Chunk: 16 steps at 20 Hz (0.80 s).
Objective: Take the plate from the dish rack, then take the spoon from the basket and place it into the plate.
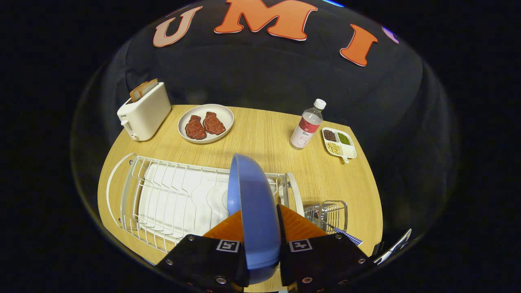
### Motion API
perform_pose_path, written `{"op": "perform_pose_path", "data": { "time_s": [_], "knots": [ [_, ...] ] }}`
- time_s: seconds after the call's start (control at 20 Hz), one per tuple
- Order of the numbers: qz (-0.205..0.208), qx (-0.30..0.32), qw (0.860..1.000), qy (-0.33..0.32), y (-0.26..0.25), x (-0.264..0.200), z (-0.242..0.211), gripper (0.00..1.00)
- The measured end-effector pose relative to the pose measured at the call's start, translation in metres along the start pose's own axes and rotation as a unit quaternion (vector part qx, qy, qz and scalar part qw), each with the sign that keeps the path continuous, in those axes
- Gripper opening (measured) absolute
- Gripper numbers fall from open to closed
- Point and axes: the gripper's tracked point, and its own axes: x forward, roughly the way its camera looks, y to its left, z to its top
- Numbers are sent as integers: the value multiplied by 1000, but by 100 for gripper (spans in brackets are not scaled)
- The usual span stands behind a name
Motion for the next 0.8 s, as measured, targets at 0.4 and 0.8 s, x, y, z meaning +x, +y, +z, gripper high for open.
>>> {"op": "perform_pose_path", "data": {
  "time_s": [0.4,0.8],
  "knots": [
    [23,33,998,-44,-16,-44,-2,29],
    [86,39,992,-78,-31,-100,-57,28]
  ]
}}
